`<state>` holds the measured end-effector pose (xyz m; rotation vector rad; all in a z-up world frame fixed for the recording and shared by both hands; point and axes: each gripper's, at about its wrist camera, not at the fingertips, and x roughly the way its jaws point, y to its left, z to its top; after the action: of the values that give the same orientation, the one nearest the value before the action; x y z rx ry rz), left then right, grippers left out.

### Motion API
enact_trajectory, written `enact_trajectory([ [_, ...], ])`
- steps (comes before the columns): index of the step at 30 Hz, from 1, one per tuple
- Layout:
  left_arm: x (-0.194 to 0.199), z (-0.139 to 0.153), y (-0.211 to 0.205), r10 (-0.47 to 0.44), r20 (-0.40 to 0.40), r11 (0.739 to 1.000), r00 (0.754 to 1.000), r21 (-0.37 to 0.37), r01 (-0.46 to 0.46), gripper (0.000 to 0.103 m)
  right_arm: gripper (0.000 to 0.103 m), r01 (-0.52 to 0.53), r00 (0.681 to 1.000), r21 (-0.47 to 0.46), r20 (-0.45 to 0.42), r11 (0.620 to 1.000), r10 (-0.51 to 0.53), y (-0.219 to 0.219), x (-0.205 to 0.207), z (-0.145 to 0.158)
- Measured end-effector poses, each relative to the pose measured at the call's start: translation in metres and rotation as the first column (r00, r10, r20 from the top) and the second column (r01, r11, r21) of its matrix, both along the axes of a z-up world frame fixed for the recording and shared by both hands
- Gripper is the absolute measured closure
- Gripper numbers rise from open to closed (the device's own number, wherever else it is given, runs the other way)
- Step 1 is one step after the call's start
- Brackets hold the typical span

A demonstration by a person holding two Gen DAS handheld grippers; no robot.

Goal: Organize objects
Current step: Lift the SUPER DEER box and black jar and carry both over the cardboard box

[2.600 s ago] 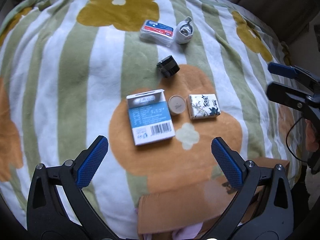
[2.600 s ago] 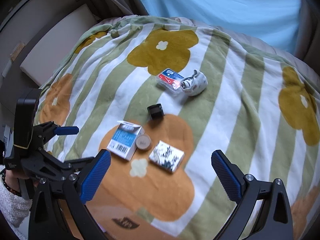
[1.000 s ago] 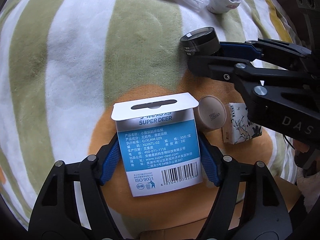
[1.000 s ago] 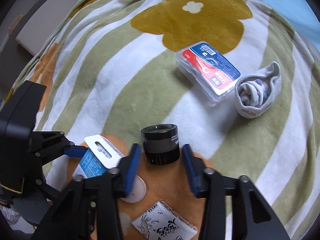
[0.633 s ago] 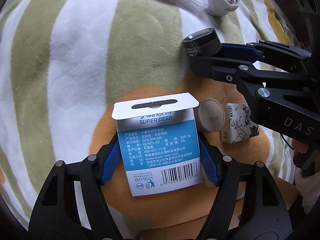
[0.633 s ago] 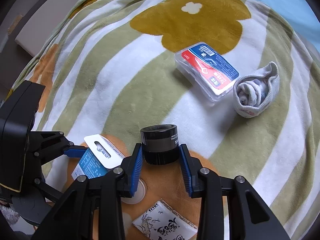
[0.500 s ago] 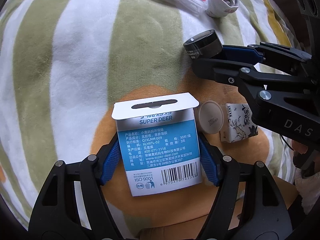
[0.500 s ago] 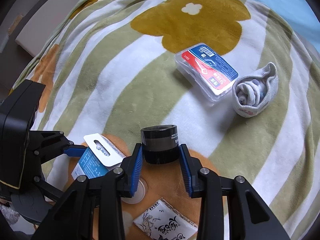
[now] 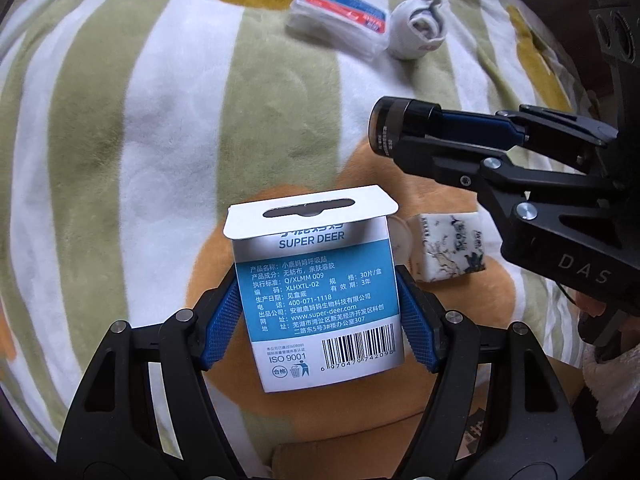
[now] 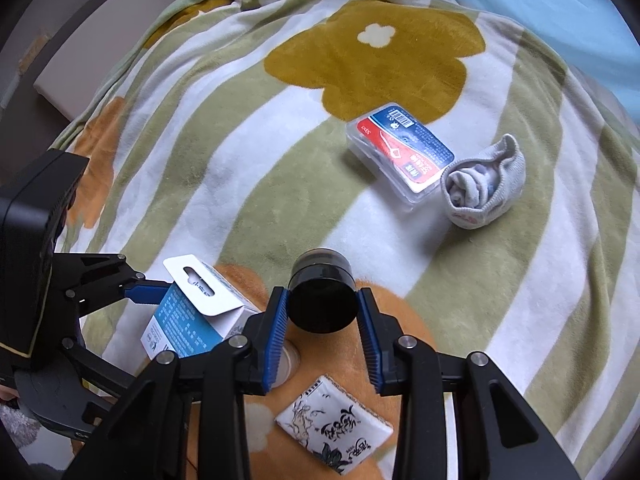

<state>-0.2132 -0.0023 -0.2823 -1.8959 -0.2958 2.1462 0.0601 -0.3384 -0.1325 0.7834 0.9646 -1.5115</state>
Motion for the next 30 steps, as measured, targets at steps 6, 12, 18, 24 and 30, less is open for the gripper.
enact_trajectory([
  [6,0.011,0.024,-0.003,-0.006,-0.043,1.0,0.999,0.004,0.007,0.034,0.071,-0.007,1.0,-0.024,-0.013,1.0,0.006,0.013,0.01,0.017],
  [12,0.031,0.051,-0.011,-0.023,-0.086,1.0,0.996,0.011,0.024,0.034,0.071,-0.016,0.999,-0.052,-0.038,0.998,0.014,0.029,0.026,0.036],
  [18,0.052,0.075,-0.009,-0.034,-0.127,0.999,0.991,0.017,0.037,0.034,0.071,-0.017,0.998,-0.079,-0.057,0.997,0.012,0.054,0.047,0.055],
  [24,0.075,0.098,-0.006,-0.05,-0.166,0.998,0.985,0.022,0.055,0.034,0.071,-0.003,0.998,-0.109,-0.062,0.994,-0.003,0.084,0.065,0.07],
  [30,0.101,0.118,-0.003,-0.079,-0.207,0.996,0.975,0.013,0.084,0.034,0.071,0.004,0.997,-0.12,-0.071,0.993,-0.012,0.113,0.082,0.079],
])
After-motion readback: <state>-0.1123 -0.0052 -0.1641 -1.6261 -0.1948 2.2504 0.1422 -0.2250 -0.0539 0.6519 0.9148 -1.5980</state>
